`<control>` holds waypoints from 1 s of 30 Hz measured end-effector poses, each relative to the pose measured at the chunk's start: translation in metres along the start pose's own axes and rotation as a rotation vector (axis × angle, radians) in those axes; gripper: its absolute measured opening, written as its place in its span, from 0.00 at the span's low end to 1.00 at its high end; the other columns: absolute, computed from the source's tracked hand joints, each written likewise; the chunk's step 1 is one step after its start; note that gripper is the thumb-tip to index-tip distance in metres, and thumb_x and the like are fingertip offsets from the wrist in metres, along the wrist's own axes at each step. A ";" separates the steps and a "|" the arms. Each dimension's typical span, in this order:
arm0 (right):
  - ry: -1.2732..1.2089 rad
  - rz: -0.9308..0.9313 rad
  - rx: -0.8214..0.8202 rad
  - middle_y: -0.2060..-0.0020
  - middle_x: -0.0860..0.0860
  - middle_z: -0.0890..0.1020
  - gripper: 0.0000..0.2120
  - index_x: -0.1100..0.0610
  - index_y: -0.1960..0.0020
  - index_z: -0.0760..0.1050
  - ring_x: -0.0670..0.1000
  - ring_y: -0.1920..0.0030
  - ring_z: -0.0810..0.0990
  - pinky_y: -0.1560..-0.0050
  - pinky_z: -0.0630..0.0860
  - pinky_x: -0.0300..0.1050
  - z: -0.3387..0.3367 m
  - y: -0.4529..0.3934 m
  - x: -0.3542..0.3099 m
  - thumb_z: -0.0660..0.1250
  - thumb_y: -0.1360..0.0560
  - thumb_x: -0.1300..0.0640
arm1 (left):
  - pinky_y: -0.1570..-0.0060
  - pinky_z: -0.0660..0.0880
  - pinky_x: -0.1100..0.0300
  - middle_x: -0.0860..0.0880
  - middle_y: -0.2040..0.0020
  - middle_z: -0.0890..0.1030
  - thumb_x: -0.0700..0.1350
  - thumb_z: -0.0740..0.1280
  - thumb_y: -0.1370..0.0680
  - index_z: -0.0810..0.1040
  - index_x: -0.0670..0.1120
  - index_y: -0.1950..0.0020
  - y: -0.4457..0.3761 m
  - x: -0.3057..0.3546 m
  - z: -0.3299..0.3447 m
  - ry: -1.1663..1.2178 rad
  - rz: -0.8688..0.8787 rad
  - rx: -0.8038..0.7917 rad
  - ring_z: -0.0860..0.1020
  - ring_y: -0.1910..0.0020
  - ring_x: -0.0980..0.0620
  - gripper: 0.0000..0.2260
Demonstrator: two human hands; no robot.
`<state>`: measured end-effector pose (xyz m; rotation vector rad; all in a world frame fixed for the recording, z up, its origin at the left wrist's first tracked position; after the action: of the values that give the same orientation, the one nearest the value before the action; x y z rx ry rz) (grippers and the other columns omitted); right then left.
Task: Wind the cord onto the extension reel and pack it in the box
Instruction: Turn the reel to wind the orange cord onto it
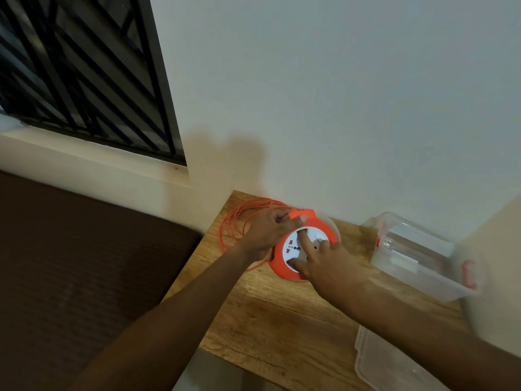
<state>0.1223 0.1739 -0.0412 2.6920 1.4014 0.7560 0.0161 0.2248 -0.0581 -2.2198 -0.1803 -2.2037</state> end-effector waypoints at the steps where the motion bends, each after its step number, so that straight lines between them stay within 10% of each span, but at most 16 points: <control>1: -0.004 0.025 0.001 0.24 0.66 0.51 0.31 0.48 0.24 0.56 0.67 0.40 0.75 0.41 0.75 0.62 0.001 0.001 0.001 0.65 0.21 0.58 | 0.62 0.83 0.59 0.48 0.54 0.90 0.49 0.74 0.19 0.88 0.47 0.48 -0.001 0.002 0.001 0.013 0.003 0.001 0.88 0.59 0.50 0.06; 7: -0.104 0.194 0.138 0.44 0.58 0.82 0.39 0.51 0.22 0.50 0.58 0.53 0.84 0.59 0.80 0.51 -0.005 0.004 0.032 0.69 0.25 0.54 | 0.69 0.75 0.64 0.51 0.69 0.81 0.45 0.72 0.18 0.81 0.46 0.66 -0.006 0.004 0.011 0.042 0.026 -0.007 0.79 0.71 0.56 0.17; 11: -0.483 0.411 0.144 0.41 0.55 0.81 0.41 0.55 0.23 0.49 0.55 0.51 0.84 0.60 0.80 0.47 0.012 0.007 0.053 0.70 0.26 0.48 | 0.71 0.73 0.68 0.58 0.73 0.78 0.45 0.70 0.17 0.80 0.55 0.71 -0.011 0.000 0.018 0.077 0.014 -0.011 0.76 0.74 0.61 0.22; 16: -0.898 0.452 0.099 0.37 0.54 0.79 0.43 0.55 0.22 0.47 0.54 0.47 0.81 0.60 0.74 0.39 0.024 0.009 0.055 0.70 0.25 0.47 | 0.67 0.76 0.61 0.41 0.61 0.79 0.45 0.72 0.18 0.81 0.34 0.56 -0.016 0.002 0.017 0.184 0.015 -0.014 0.78 0.63 0.46 0.15; 30: -0.158 0.124 0.169 0.32 0.58 0.73 0.29 0.52 0.32 0.73 0.60 0.44 0.81 0.58 0.83 0.54 -0.010 0.014 0.035 0.76 0.32 0.60 | 0.62 0.84 0.54 0.42 0.51 0.89 0.52 0.76 0.21 0.87 0.43 0.43 -0.021 -0.011 0.007 0.247 -0.107 -0.021 0.88 0.57 0.46 0.14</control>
<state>0.1455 0.1910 -0.0151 2.9141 1.3285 0.4355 0.0211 0.2455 -0.0712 -1.9667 -0.2787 -2.5199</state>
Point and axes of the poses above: each hand's wrist, its own y-axis away from the middle knuckle, its own z-axis out of the palm, x = y × z, the point moved 10 cm from there along -y, towards the middle knuckle
